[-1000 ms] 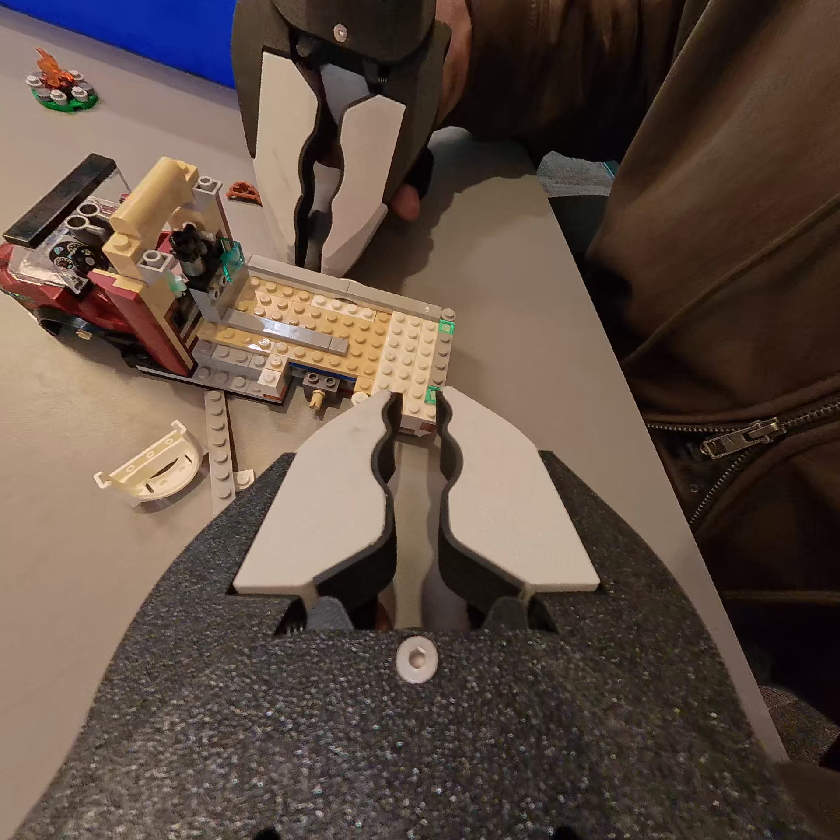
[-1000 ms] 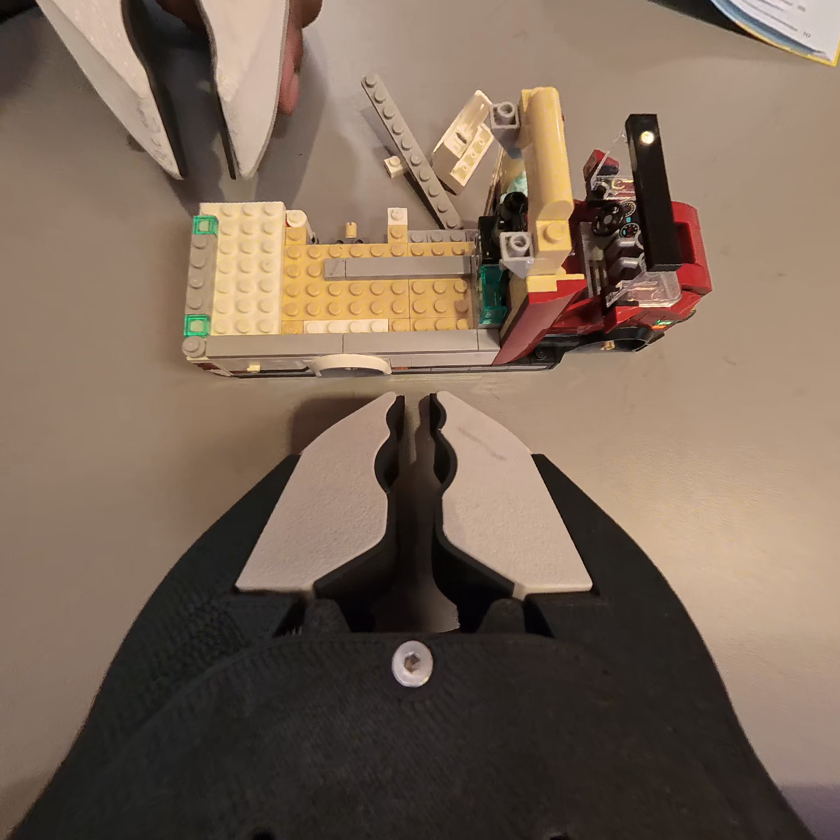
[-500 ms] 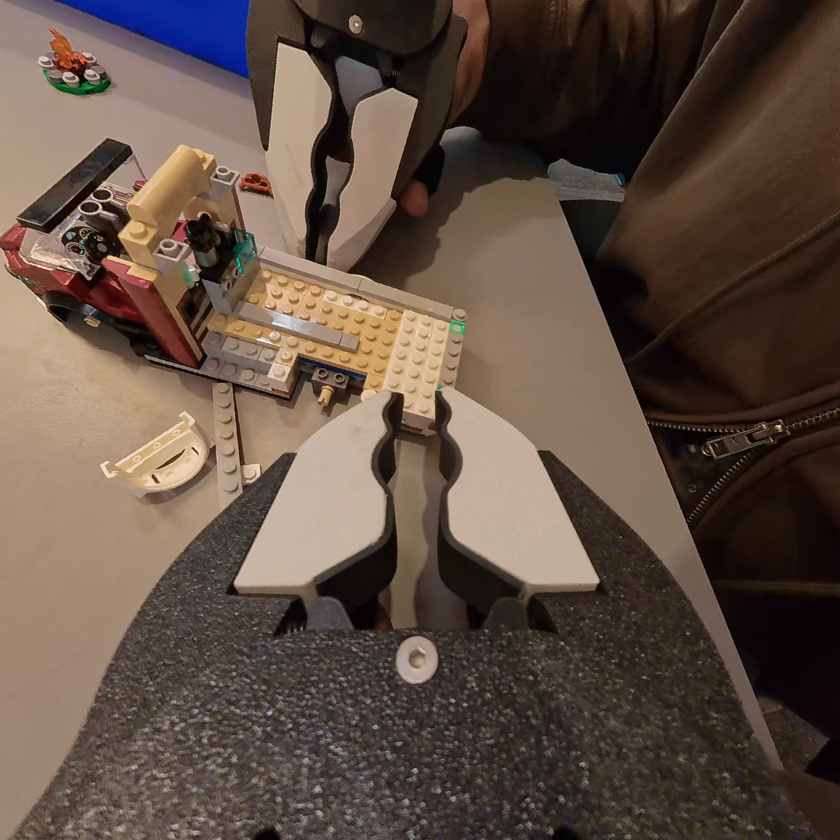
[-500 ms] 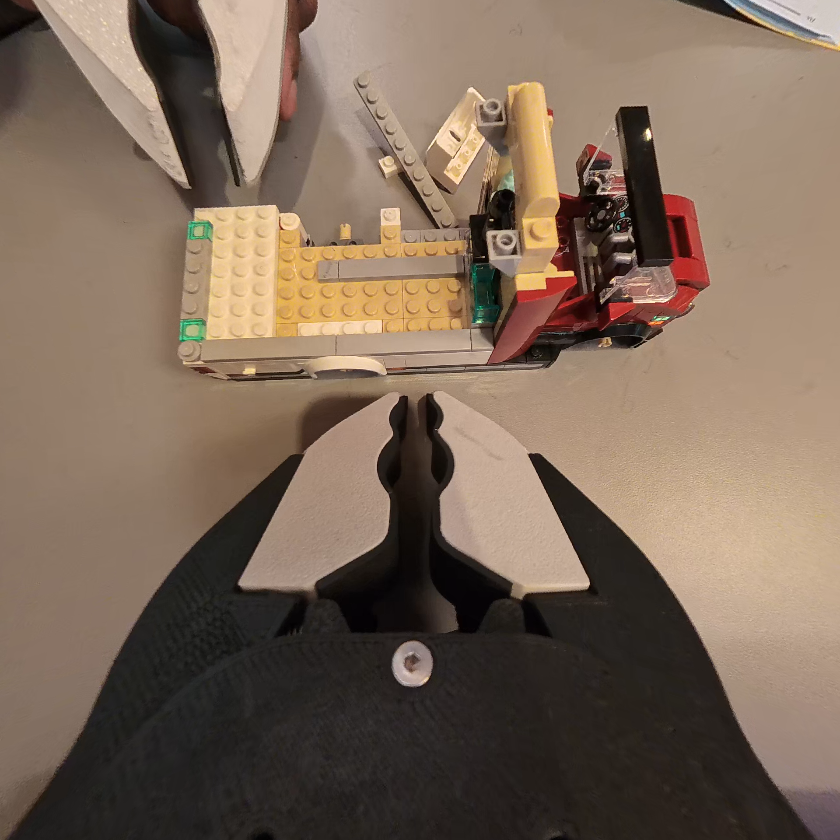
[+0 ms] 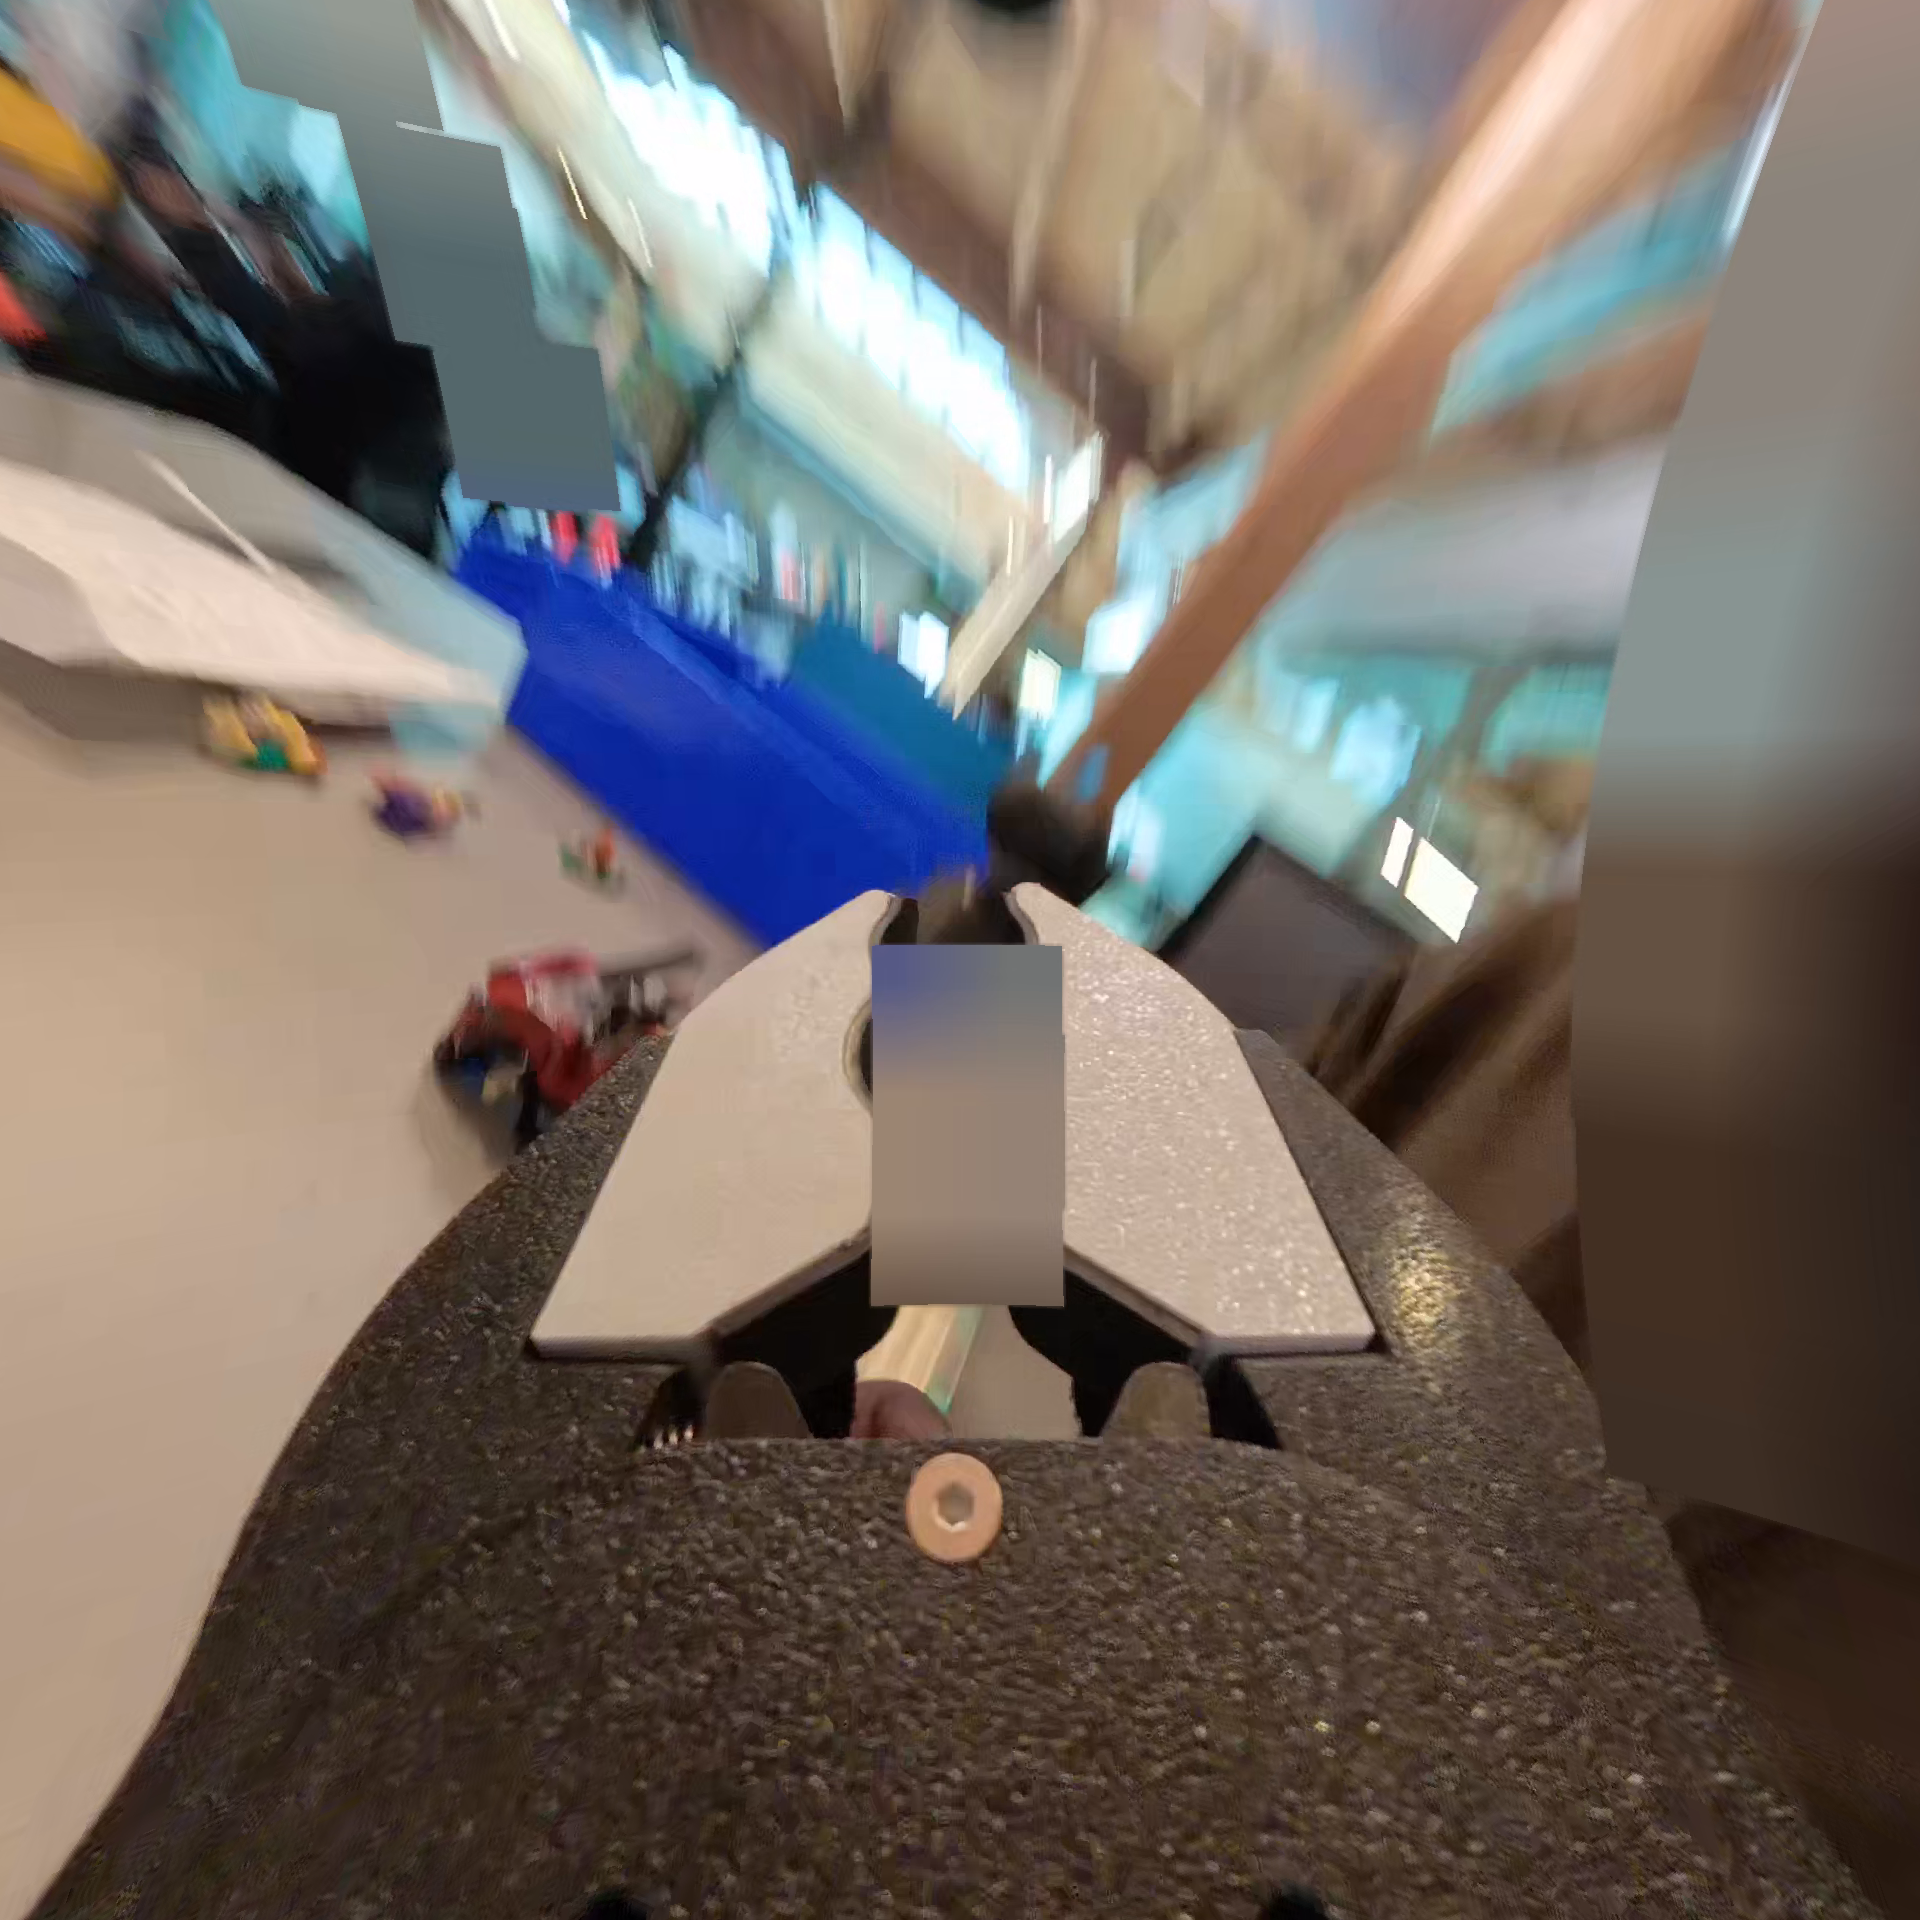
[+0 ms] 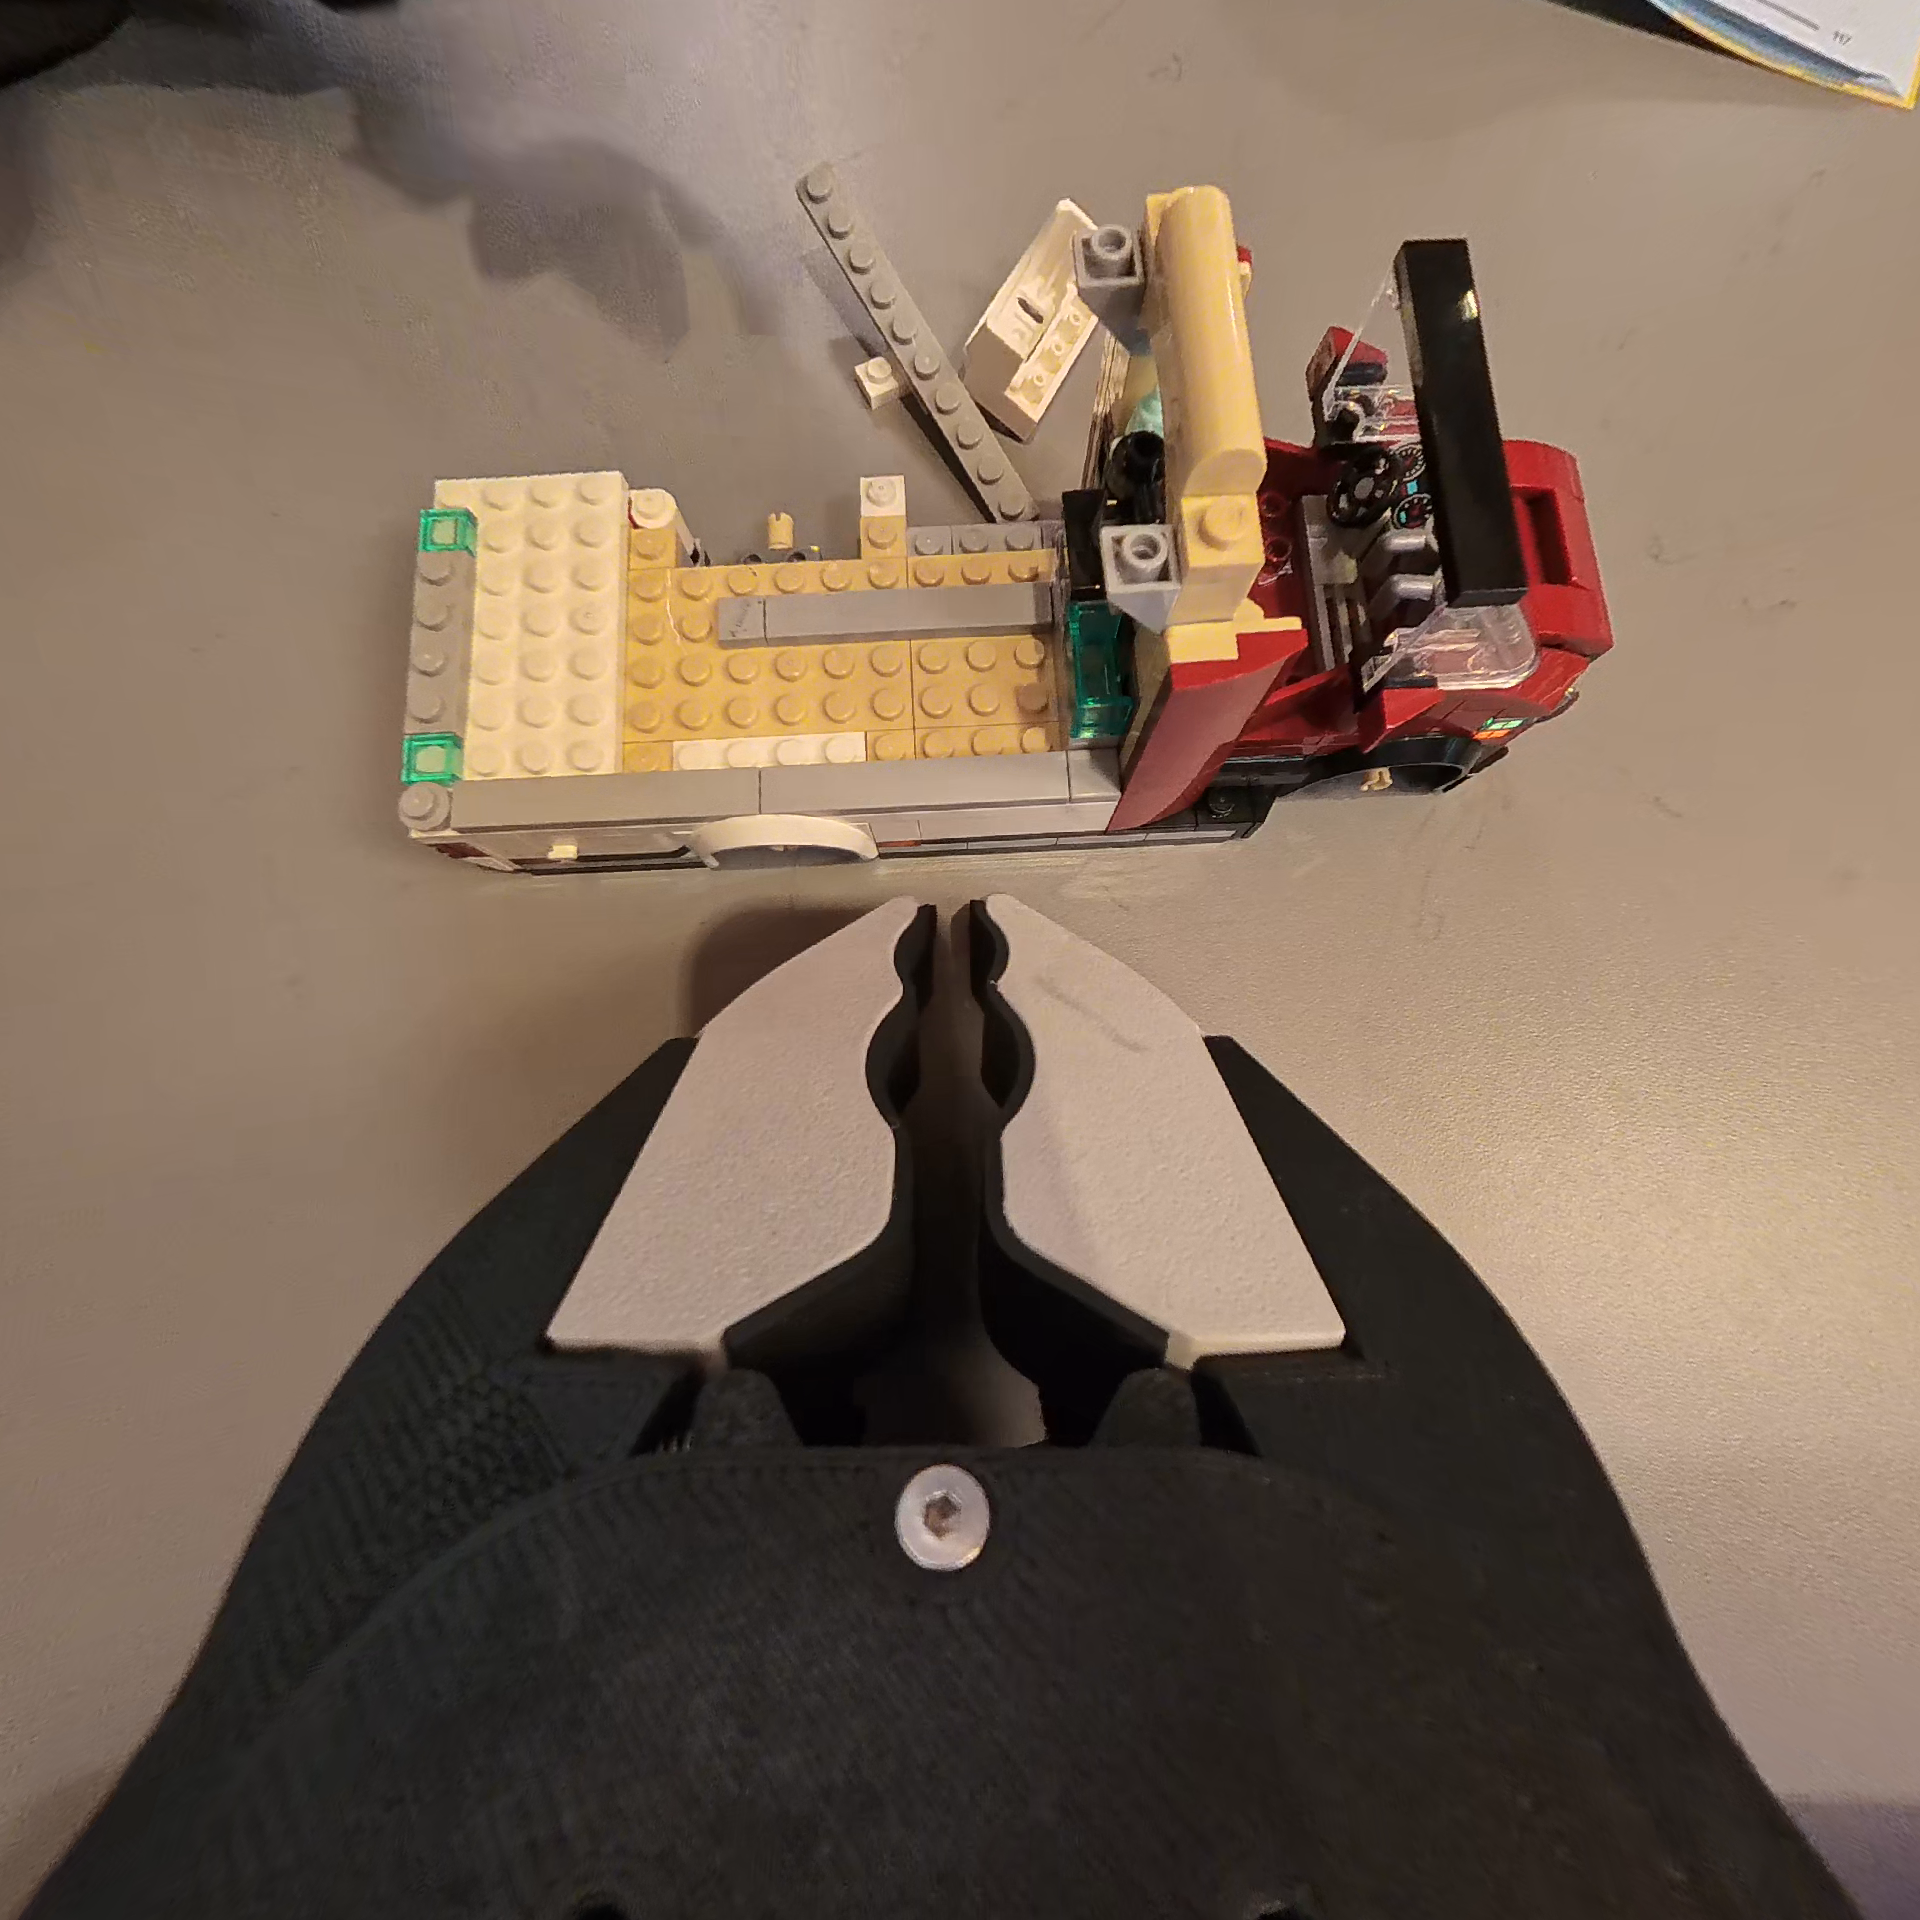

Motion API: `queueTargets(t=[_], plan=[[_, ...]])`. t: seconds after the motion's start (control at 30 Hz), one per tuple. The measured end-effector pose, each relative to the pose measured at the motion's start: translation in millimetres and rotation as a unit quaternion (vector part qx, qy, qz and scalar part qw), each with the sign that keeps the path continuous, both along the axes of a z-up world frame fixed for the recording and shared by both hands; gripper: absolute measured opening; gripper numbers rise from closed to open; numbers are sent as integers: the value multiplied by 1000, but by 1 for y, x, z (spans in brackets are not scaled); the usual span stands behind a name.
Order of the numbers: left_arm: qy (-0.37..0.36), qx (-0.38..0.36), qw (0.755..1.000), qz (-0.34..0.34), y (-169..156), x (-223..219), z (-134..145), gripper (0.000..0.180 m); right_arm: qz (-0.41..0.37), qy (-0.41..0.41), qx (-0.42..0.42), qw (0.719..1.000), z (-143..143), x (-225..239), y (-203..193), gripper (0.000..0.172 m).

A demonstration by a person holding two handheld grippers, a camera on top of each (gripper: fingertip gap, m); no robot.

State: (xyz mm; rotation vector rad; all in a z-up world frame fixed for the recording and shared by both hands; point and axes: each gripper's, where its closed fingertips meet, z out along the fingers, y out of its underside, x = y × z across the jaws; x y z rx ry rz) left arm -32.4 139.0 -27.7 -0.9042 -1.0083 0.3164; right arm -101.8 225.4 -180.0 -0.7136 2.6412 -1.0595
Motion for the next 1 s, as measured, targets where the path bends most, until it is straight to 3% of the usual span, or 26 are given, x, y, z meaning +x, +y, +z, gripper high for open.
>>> queueTargets(t=[0.03,0.1,0.2,0.3,0.43,0.57,0.73,0.87,1.0], plan=[[30,101,993,45,-25,4,20,16,-1,-1,1,1000,0,0,0,6],[86,272,954,97,-62,21,49,14,-3,-3,2,1000,0,-1,0,5],[143,374,907,131,-69,40,85,14,-7,-11,7,1000,0,-2,-1,3],[176,406,890,112,-50,48,117,18,-8,-25,13,1000,1,-2,-1,1],[202,428,876,89,-39,50,134,24,-7,-42,18,999,2,-2,-1,1],[192,418,885,69,-26,43,131,29,-5,-43,18,999,3,-1,0,3],[199,414,883,96,-30,42,128,28,0,-53,21,998,4,0,0,4],[172,399,898,73,-14,32,123,29,4,-58,22,998,4,1,1,5],[139,360,915,115,-23,22,104,29,9,-62,23,998,5,2,2,6]])
